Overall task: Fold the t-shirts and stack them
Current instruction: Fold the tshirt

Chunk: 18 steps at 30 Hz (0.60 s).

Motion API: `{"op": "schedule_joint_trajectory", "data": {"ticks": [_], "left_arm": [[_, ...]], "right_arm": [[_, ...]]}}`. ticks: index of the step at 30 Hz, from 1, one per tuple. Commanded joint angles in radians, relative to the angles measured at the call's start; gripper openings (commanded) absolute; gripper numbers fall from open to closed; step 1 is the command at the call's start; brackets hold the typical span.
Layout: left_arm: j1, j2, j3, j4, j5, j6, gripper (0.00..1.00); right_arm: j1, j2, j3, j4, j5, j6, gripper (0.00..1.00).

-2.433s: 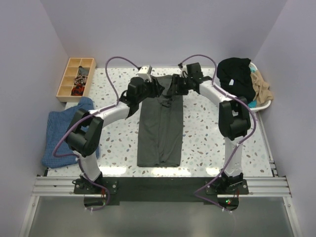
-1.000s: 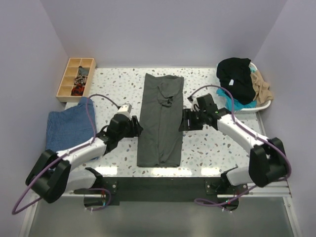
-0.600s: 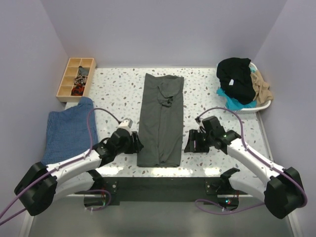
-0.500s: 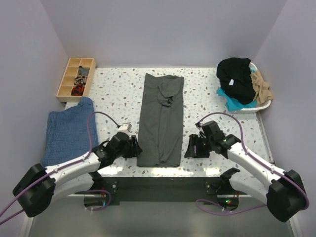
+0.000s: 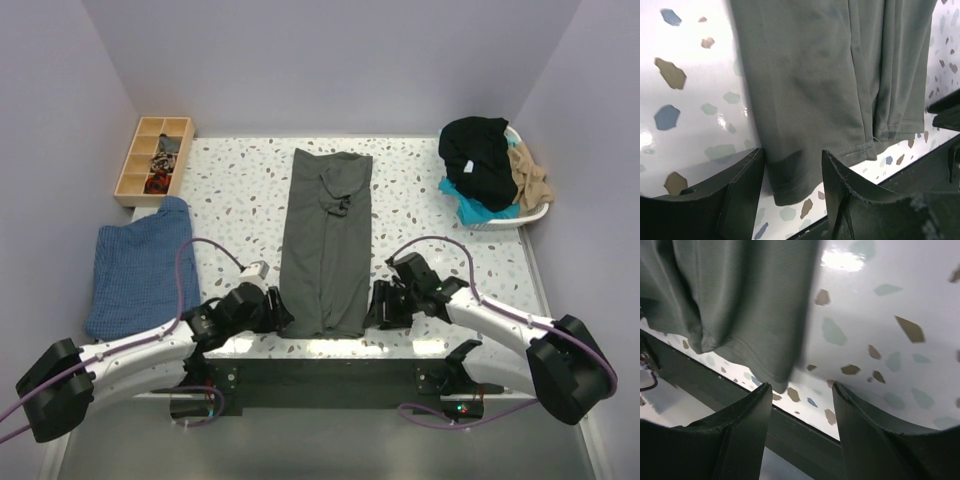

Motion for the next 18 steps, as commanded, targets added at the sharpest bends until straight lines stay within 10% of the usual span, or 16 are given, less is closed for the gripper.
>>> {"op": "schedule_joint_trajectory", "data": {"ticks": [1, 12, 18], "left_arm": [[-0.06, -0.014, -0.055, -0.062, 0.0, -0.08, 0.54], [-0.116, -0.017, -0.058, -0.042, -0.023, -0.126, 0.36], [-0.125, 0.005, -0.036, -0.053, -0.04, -0.114, 0.04]], "right_arm": [[0.047, 0.077, 0.001, 0.12, 0.012, 0.04, 0.56], [0.189, 0.206, 0.03, 0.232, 0.044, 0.12, 0.43], [0.24, 0.177, 0.047, 0.217, 0.089, 0.141, 0.02]]}}
